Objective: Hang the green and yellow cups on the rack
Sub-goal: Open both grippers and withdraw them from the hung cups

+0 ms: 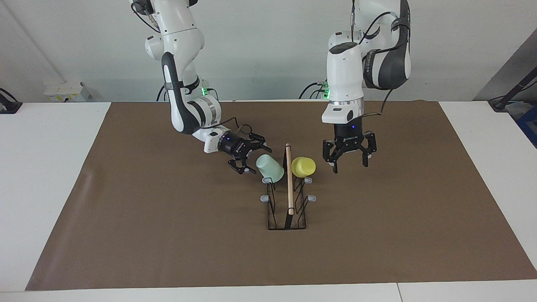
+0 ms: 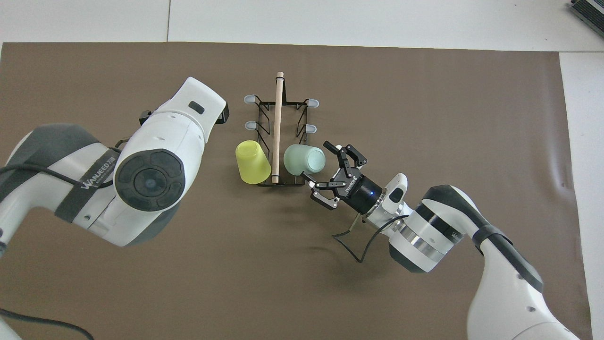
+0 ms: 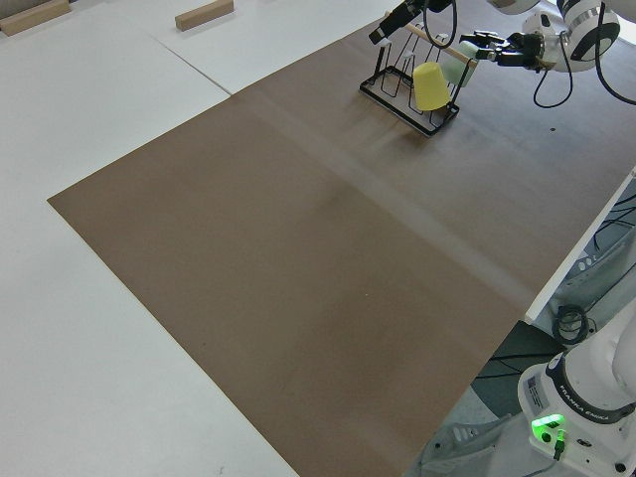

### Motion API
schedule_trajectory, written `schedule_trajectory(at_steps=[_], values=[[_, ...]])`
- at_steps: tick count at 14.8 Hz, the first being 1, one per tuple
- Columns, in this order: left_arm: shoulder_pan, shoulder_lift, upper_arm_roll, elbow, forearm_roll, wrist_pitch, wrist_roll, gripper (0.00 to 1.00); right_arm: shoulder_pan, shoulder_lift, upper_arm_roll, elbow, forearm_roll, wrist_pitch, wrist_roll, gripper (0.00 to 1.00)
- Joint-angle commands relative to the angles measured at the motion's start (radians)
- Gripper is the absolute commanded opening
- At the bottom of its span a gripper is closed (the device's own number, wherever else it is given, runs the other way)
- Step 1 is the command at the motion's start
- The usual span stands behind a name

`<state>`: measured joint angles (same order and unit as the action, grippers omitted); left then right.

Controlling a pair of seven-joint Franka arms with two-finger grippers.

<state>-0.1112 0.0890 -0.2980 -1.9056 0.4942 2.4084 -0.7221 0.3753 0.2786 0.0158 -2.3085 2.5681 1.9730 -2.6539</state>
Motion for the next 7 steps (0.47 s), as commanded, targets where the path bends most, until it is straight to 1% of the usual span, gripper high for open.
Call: schedule_trajectory(at_steps=[1,3,4,5,7], values=[[-0.002,-0.029,0.068,0.014,-0.171,-0.049,0.278,1.0,-0.015,-0.03,0.001,0.011,0.02,0.096,-0.035,1.0],[-0.005,-0.029,0.118,0.08,-0.32,-0.161,0.485,1.0,-0.065,-0.109,0.001,0.018,-0.104,0.235,-0.024,1.0],[-0.008,-0.029,0.152,0.109,-0.385,-0.222,0.585,1.0,-0.099,-0.152,0.006,0.024,-0.188,0.324,-0.009,1.0],[-0.011,-0.029,0.186,0.131,-0.435,-0.276,0.671,1.0,-0.12,-0.183,0.006,0.03,-0.274,0.387,0.021,1.0],[-0.013,-0.034,0.244,0.145,-0.506,-0.336,0.771,1.0,-0.177,-0.199,0.001,0.067,-0.491,0.438,0.095,1.0]])
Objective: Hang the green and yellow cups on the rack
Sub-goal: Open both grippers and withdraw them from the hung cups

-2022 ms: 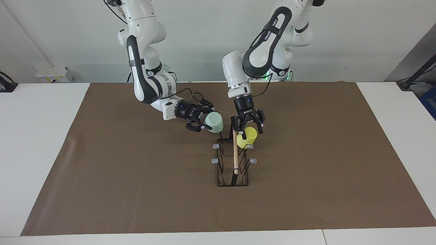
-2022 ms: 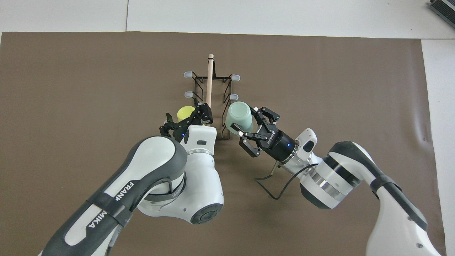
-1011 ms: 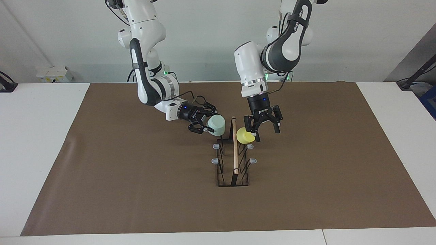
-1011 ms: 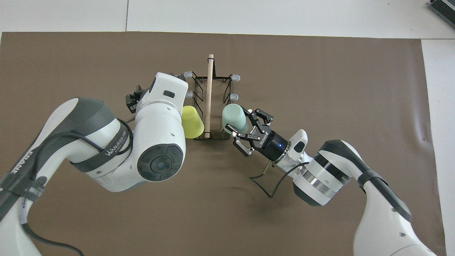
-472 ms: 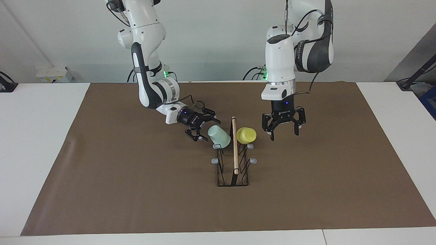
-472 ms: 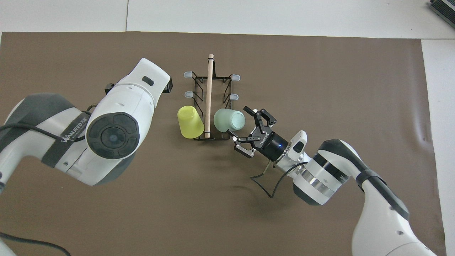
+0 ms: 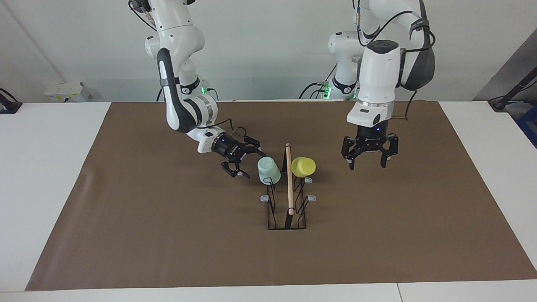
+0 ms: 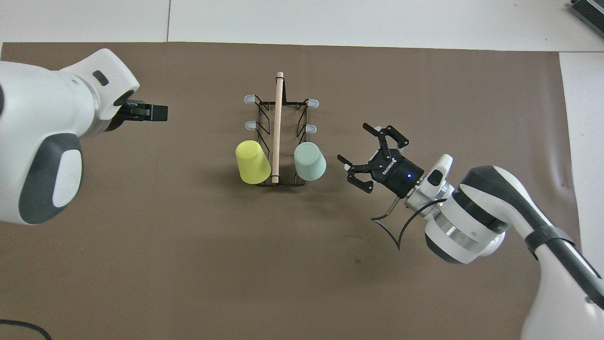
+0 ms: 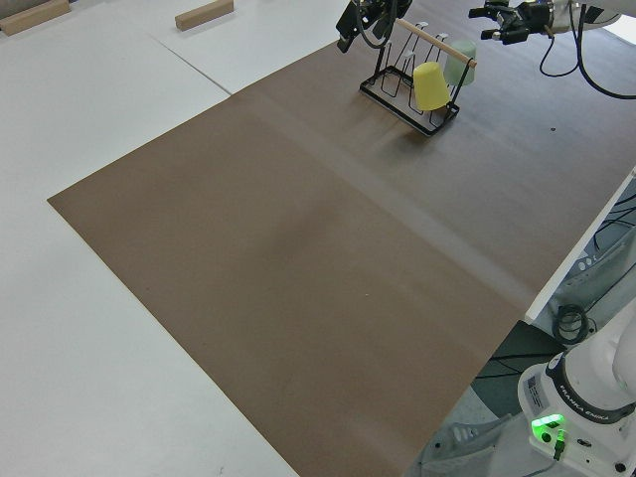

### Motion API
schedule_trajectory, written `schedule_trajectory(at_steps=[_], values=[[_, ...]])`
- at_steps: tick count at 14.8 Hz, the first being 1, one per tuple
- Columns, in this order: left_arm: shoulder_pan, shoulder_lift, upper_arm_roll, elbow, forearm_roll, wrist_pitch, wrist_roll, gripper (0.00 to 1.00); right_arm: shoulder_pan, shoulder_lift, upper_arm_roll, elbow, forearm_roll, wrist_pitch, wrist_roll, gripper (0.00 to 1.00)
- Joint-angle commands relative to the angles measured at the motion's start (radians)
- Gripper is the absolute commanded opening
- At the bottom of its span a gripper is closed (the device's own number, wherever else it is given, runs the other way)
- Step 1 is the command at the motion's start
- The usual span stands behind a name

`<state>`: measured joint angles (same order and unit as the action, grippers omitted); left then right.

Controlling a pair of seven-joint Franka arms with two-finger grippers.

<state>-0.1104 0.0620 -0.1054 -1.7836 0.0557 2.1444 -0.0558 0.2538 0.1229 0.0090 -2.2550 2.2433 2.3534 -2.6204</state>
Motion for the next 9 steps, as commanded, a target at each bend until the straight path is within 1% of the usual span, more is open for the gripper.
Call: schedule_trajectory(at_steps=[1,3,5,7,9], values=[[-0.014,-0.019,0.067,0.023,-0.085,-0.108,0.141,1.0,-0.092,-0.043,0.008,0.038,-0.291,0.066,0.098,1.0],[-0.025,-0.065,0.111,0.012,-0.086,-0.182,0.207,1.0,-0.178,-0.043,0.008,0.087,-0.55,0.058,0.17,1.0],[-0.046,-0.099,0.16,0.013,-0.086,-0.269,0.234,1.0,-0.232,-0.046,0.006,0.138,-0.797,0.053,0.265,1.0],[-0.038,-0.128,0.164,0.015,-0.086,-0.317,0.234,1.0,-0.251,-0.057,0.003,0.185,-1.015,0.053,0.383,1.0],[-0.035,-0.139,0.159,0.024,-0.085,-0.348,0.231,1.0,-0.254,-0.075,0.002,0.215,-1.254,0.053,0.544,1.0]])
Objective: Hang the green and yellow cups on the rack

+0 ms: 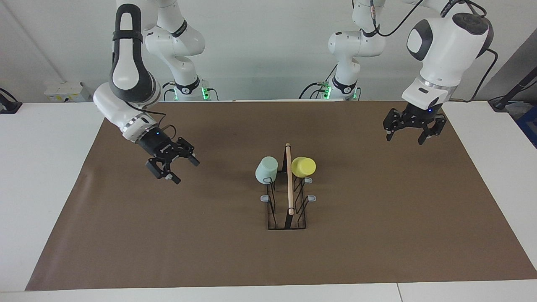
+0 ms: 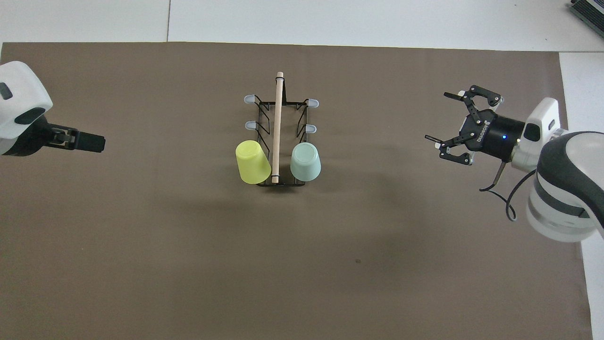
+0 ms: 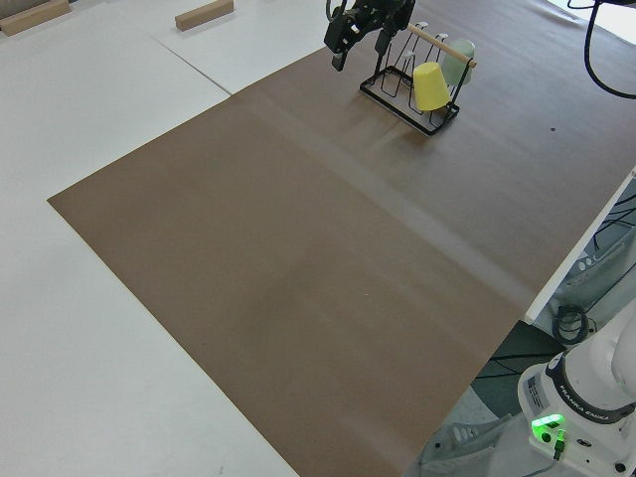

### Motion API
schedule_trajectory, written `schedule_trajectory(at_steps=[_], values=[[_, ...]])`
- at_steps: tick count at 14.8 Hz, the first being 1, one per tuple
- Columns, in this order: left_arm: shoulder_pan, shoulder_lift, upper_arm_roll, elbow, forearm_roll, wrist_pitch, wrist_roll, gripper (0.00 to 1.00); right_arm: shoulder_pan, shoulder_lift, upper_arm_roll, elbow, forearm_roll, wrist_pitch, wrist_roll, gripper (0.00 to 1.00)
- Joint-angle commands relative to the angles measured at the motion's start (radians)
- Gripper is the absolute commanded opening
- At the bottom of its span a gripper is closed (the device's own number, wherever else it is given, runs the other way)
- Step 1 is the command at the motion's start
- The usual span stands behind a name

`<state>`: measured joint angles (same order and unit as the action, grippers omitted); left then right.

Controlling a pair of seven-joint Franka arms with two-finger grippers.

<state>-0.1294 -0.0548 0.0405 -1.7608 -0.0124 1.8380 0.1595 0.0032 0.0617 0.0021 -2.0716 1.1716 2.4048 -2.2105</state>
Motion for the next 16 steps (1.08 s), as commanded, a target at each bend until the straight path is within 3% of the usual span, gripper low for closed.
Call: schedule_trajectory(at_steps=[1,4,6,11,16], values=[[-0.016,-0.025,0.007,0.004,-0.017,-0.061,0.015,1.0,-0.003,-0.023,0.009,0.045,-0.301,0.002,0.223,1.0],[0.025,-0.005,-0.049,0.081,-0.008,-0.163,0.011,1.0,-0.015,-0.065,0.009,0.056,-0.606,-0.042,0.528,1.0],[0.059,0.003,-0.088,0.107,-0.006,-0.192,0.011,1.0,-0.022,-0.086,0.009,0.056,-0.717,-0.081,0.668,1.0],[0.062,0.041,-0.086,0.188,-0.001,-0.249,0.012,1.0,-0.035,-0.137,0.01,0.058,-1.137,-0.102,1.133,1.0],[0.06,0.061,-0.086,0.208,-0.003,-0.255,0.011,1.0,-0.009,-0.157,0.032,0.086,-1.397,-0.261,1.576,1.0]])
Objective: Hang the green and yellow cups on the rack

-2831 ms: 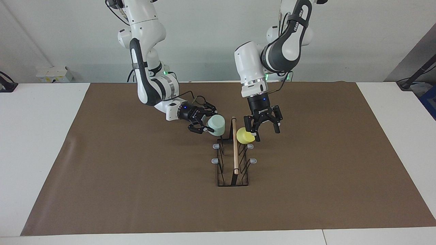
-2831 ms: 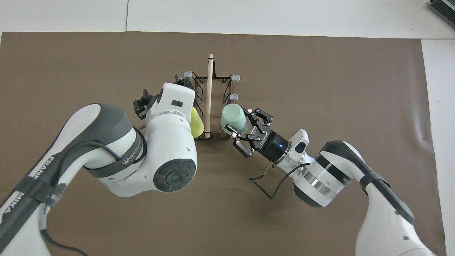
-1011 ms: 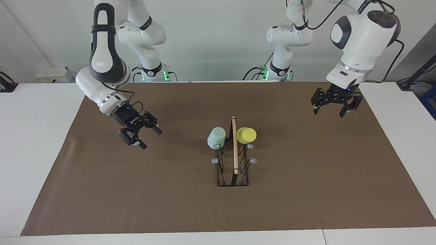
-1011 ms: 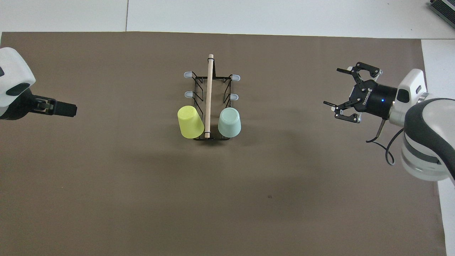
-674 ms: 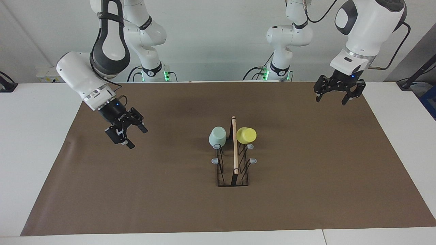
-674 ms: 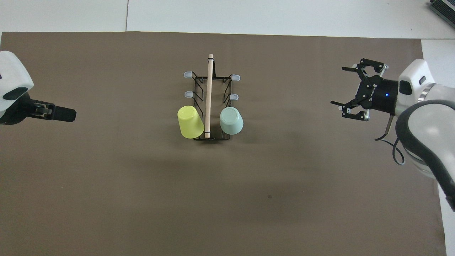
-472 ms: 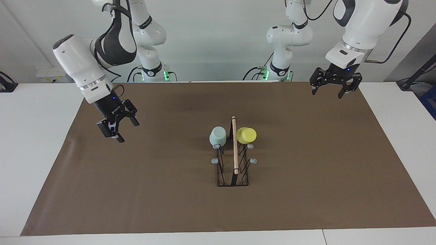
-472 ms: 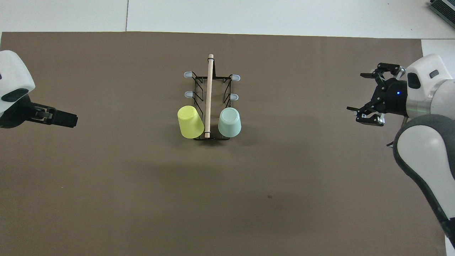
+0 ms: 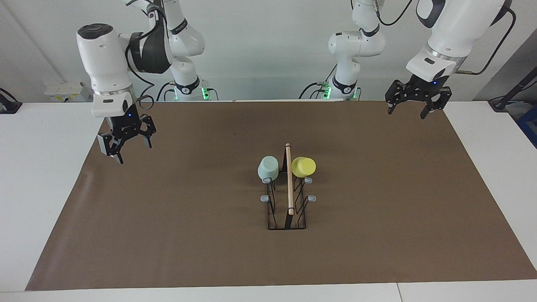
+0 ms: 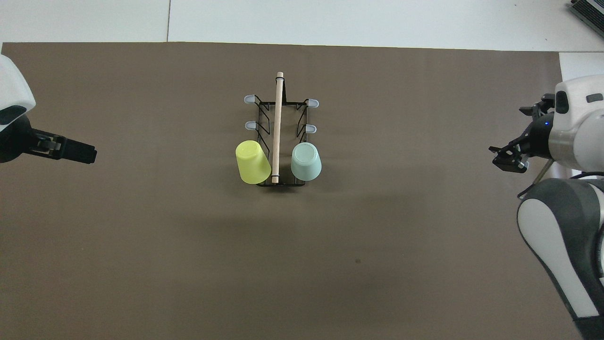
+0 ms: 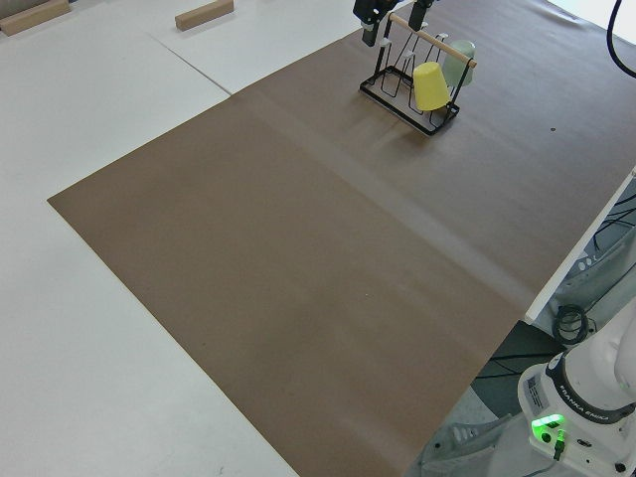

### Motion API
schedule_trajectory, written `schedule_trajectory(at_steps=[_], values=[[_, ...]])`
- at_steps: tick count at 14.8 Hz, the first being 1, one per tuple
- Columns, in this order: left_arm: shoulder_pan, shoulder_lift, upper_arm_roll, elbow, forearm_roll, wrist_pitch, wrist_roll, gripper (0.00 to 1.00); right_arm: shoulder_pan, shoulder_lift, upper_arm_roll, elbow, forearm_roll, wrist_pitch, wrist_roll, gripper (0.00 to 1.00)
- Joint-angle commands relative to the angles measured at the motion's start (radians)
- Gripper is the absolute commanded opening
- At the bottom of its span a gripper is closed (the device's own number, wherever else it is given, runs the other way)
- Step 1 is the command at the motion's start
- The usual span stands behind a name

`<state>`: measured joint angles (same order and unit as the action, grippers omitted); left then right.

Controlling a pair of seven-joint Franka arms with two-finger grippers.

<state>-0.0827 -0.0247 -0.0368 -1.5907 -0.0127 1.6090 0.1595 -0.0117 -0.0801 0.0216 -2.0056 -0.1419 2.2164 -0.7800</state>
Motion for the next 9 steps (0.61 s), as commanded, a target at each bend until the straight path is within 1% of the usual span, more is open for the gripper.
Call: schedule_trajectory(at_steps=[1,2,4,5,7,9], values=[[0.014,0.048,-0.009,0.063,-0.006,-0.035,0.011,1.0,0.022,-0.012,0.011,0.054,-0.091,-0.14,0.232,1.0],[0.014,0.048,-0.009,0.092,-0.004,-0.052,0.011,1.0,0.025,-0.007,0.014,0.089,-0.091,-0.196,0.328,1.0],[0.012,0.031,-0.009,0.06,-0.004,-0.099,0.008,1.0,0.026,0.002,0.021,0.163,-0.082,-0.3,0.534,1.0],[0.006,0.029,-0.008,0.055,-0.006,-0.095,0.002,1.0,0.026,0.006,0.023,0.198,-0.079,-0.352,0.58,1.0],[0.006,0.023,-0.005,0.048,-0.006,-0.095,-0.026,1.0,0.035,0.008,0.024,0.255,-0.049,-0.438,0.614,1.0],[0.003,0.011,-0.002,0.022,-0.004,-0.1,-0.063,1.0,0.021,0.011,0.024,0.313,0.039,-0.529,0.71,1.0]])
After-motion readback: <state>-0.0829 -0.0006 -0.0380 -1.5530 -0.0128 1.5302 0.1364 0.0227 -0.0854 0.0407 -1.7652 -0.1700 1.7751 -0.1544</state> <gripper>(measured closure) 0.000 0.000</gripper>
